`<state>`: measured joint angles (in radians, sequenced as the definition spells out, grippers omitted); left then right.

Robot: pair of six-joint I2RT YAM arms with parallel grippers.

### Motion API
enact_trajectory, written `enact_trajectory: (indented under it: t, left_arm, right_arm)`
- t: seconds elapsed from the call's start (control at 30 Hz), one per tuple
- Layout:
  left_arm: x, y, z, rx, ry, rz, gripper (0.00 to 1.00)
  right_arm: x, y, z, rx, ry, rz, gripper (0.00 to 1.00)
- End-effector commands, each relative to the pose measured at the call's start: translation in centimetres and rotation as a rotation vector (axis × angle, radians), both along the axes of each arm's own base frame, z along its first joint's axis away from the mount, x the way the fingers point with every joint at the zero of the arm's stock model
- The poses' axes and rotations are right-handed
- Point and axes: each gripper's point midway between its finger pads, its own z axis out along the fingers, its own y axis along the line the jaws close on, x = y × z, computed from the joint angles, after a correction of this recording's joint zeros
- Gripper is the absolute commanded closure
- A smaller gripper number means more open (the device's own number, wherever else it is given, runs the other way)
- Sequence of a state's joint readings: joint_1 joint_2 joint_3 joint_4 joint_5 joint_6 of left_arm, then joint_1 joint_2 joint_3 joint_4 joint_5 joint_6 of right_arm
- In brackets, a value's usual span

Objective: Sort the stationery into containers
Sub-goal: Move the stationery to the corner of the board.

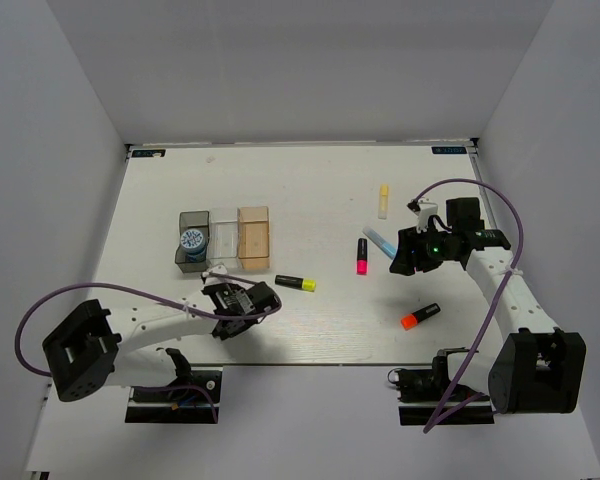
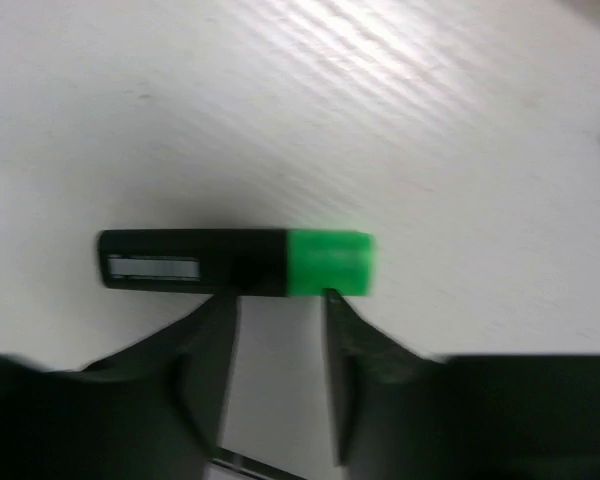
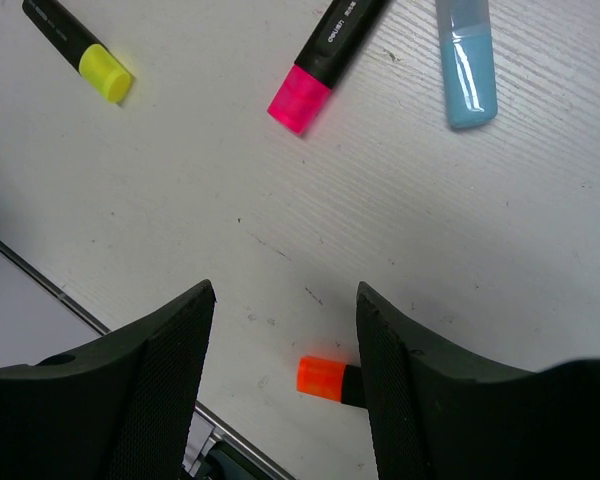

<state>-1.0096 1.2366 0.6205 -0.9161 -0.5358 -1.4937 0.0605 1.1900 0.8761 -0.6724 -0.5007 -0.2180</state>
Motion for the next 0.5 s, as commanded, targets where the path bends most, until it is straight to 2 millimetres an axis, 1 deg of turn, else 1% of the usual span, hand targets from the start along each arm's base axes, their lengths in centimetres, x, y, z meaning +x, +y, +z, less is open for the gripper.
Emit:
enact_trajectory:
  t: [0.0,0.03,0.07,0.1,0.13,0.17,0.2,0.23,0.27,0.3,0.33,0.37,0.4,0.43,0.47]
  left_arm:
    - [5.1,-4.3,4.2,-0.228,-0.245,0.149,0.55]
    - [5.2,-5.1,5.1,-0.231,-0.238,0.087,0.67]
    - [5.0,-5.6,5.8,-0.137,-0.217,-0.134,0.67]
    - [4.0,-6.6,5.8,-0.152,-0.157,-0.240,0.67]
    - [3.8,-6.6,6.5,-0.107,-0.146,-0.359,0.50]
    - [2.7,-7.1,6.3,-0.104,-0.105,-0.462,0.35]
    - [2.0,-7.1,6.4,-0.065,-0.077,-0.603,0.24]
    - [0.8,-6.5,6.0,-0.030,-0.005,-0.731,0.17]
    - [0.3,-5.2,6.5,0.009,0.050,-0.764,0.15]
    - [0.2,-4.4,6.7,0.058,0.077,-0.811,0.13]
    - [-0.3,-3.5,6.9,0.073,0.131,-0.826,0.13]
    - [-0.1,-3.2,7.3,0.095,0.157,-0.833,0.13]
    - [0.0,-1.4,7.3,0.151,0.215,-0.871,0.15]
    - [0.0,-1.5,7.3,0.145,0.231,-0.892,0.17]
    - [0.1,-1.2,6.7,0.166,0.266,-0.902,0.27]
  right_arm:
    - [0.5,0.1,1.3,0.009,-0.057,0.013,0.38]
    - [0.6,0.0,1.3,0.010,-0.054,0.009,0.38]
    - [0.6,0.1,1.3,0.007,-0.058,0.013,0.38]
    - [0.5,0.1,1.3,0.007,-0.055,0.012,0.38]
    - [0.6,0.0,1.3,0.005,-0.058,0.012,0.38]
    - [0.5,0.1,1.2,0.007,-0.053,0.012,0.37]
    - [0.5,0.0,1.3,0.008,-0.055,0.013,0.37]
    - [0.5,0.1,1.4,0.009,-0.059,0.014,0.37]
    - [0.4,0.1,1.3,0.010,-0.055,0.014,0.37]
    - [0.6,0.1,1.3,0.011,-0.056,0.011,0.37]
    - [0.6,0.2,1.3,0.013,-0.056,0.015,0.36]
    - [0.6,0.2,1.3,0.011,-0.059,0.016,0.36]
    - [0.6,0.2,1.2,0.012,-0.050,0.015,0.36]
    - [0.6,0.2,1.2,0.012,-0.052,0.016,0.36]
    - [0.6,0.2,1.1,0.013,-0.045,0.013,0.36]
